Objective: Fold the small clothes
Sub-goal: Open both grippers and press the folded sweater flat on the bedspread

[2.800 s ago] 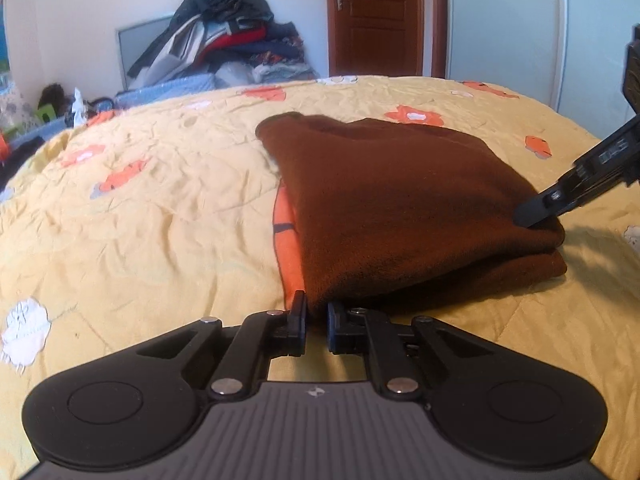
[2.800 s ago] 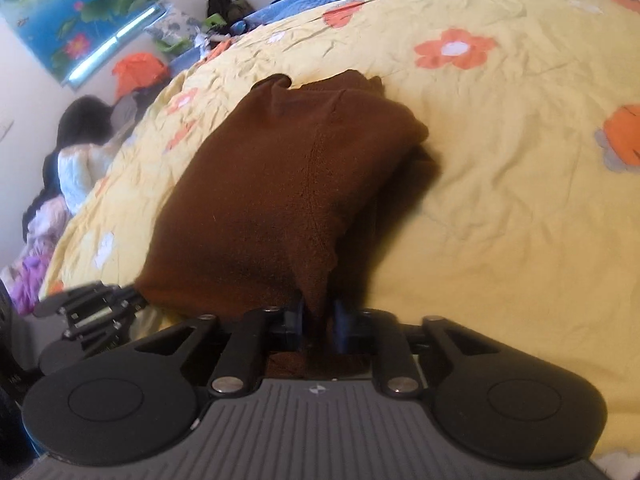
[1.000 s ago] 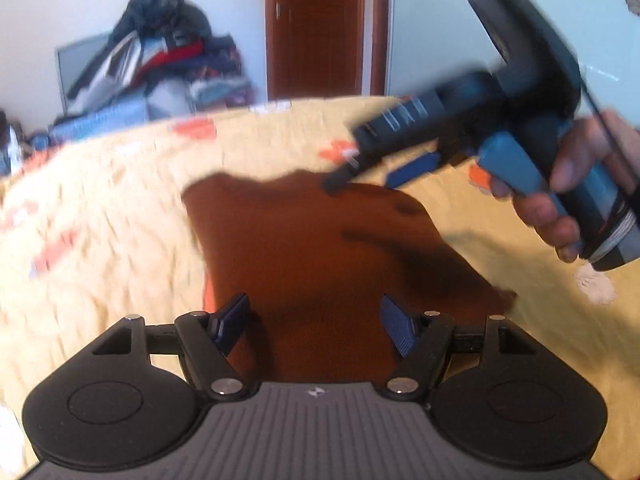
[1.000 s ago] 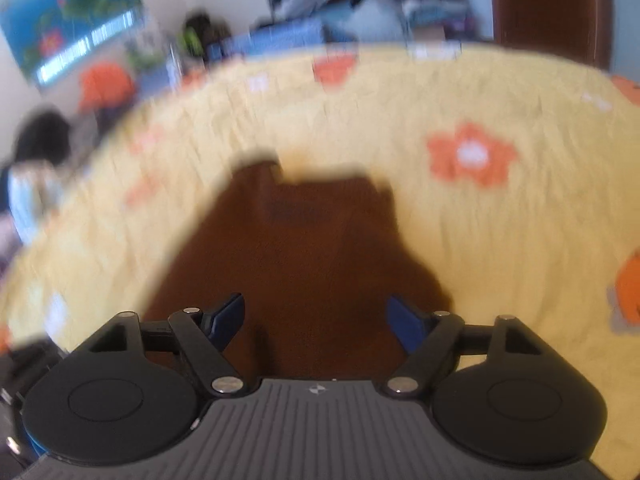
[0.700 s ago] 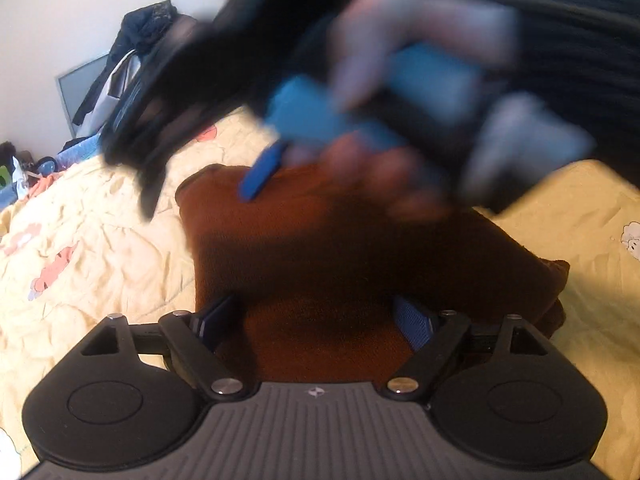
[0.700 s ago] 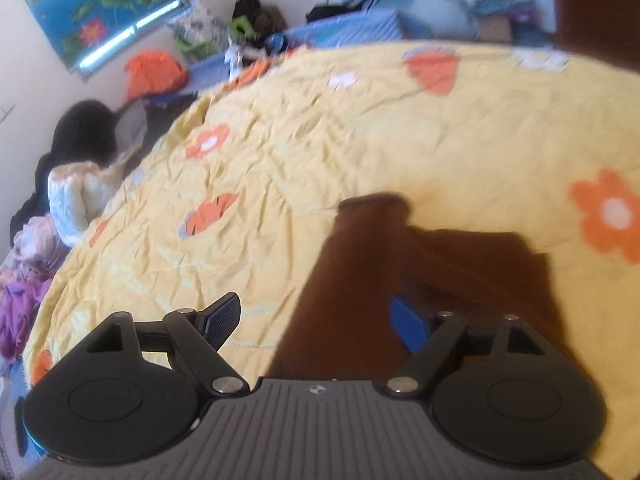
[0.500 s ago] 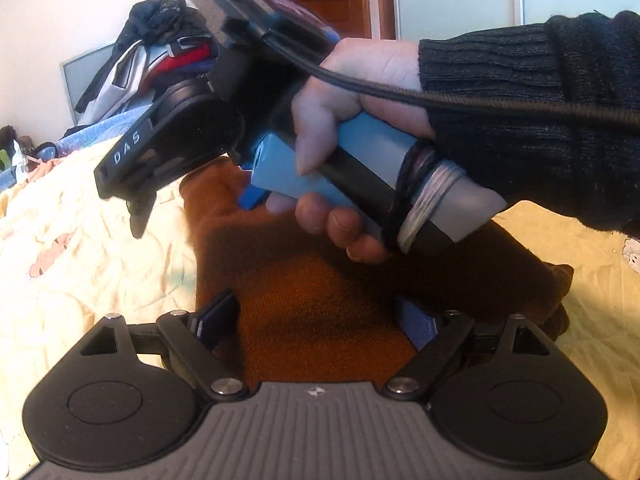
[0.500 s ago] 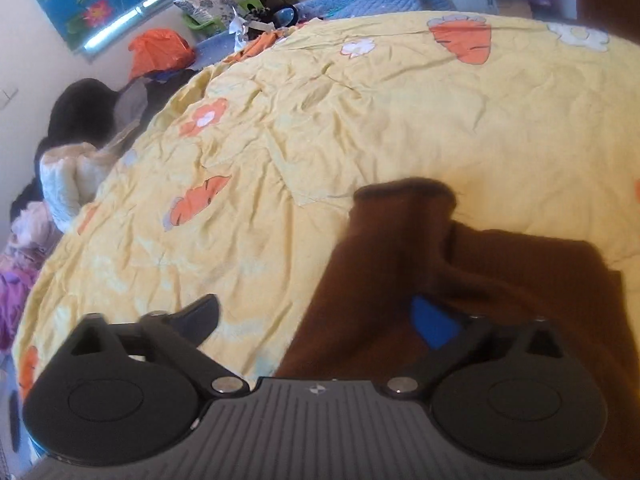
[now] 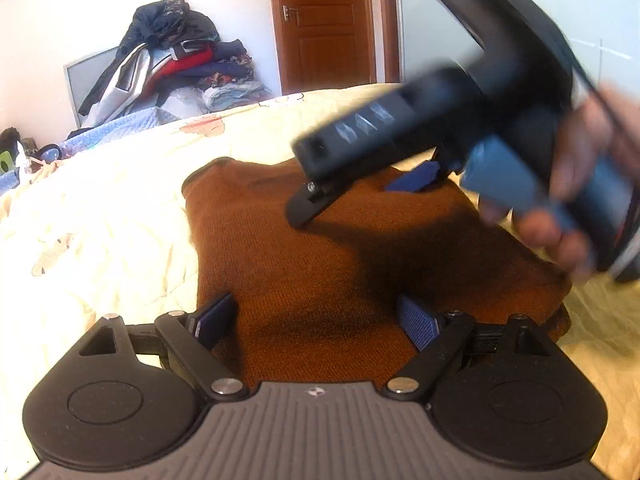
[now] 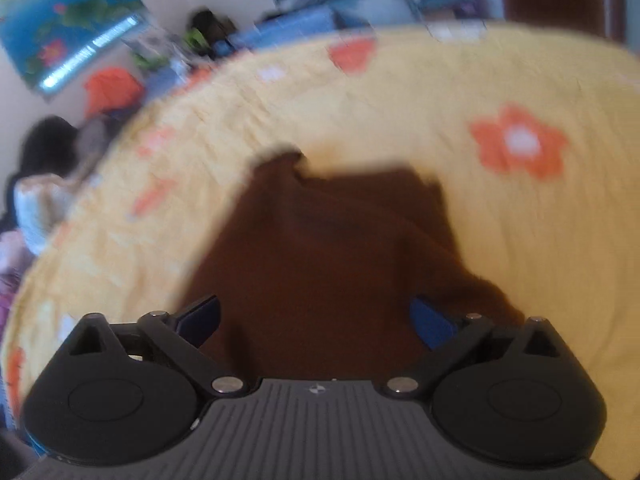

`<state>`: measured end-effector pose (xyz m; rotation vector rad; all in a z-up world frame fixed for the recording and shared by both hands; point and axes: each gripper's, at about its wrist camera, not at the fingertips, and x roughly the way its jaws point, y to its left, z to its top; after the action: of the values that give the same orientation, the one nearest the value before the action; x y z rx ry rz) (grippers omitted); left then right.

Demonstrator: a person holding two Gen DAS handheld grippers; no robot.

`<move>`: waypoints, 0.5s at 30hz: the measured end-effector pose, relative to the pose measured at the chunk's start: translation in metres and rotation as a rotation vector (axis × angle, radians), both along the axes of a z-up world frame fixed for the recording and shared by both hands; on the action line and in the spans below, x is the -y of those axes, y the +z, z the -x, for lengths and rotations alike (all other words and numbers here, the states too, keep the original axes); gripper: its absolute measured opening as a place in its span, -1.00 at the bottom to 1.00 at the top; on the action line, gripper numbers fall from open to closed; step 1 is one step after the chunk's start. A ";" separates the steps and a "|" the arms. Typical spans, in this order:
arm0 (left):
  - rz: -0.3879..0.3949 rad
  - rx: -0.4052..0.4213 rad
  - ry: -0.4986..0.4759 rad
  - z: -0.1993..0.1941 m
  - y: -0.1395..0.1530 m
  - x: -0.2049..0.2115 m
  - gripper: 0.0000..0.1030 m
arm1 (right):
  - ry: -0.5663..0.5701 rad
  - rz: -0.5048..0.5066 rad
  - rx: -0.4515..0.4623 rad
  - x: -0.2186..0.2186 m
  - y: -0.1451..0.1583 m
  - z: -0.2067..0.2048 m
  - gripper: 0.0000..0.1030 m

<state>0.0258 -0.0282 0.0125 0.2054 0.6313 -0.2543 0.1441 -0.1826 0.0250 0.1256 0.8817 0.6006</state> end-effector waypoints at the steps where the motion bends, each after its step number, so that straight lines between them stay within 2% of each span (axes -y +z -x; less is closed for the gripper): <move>1: -0.008 0.003 0.000 0.003 0.000 0.003 0.74 | 0.018 0.015 0.036 -0.001 -0.005 0.002 1.00; 5: 0.011 0.040 0.027 0.014 0.010 -0.004 0.73 | 0.009 0.104 0.002 -0.015 0.006 -0.003 0.98; 7: 0.056 0.055 0.053 0.029 0.019 -0.019 0.73 | -0.050 0.081 -0.009 -0.003 0.023 0.010 0.87; 9: 0.091 0.058 0.065 0.049 0.023 -0.035 0.73 | -0.062 -0.003 0.049 0.020 0.042 0.042 1.00; 11: 0.139 0.022 0.092 0.068 0.024 -0.052 0.73 | -0.087 -0.056 0.089 0.048 0.053 0.083 1.00; 15: 0.215 -0.048 0.169 0.093 0.018 -0.069 0.73 | -0.188 -0.031 0.046 0.085 0.036 0.150 1.00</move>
<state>-0.0677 0.0412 0.0301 -0.0612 0.6594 -0.1631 -0.0064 -0.2681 0.0614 0.2197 0.8058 0.4397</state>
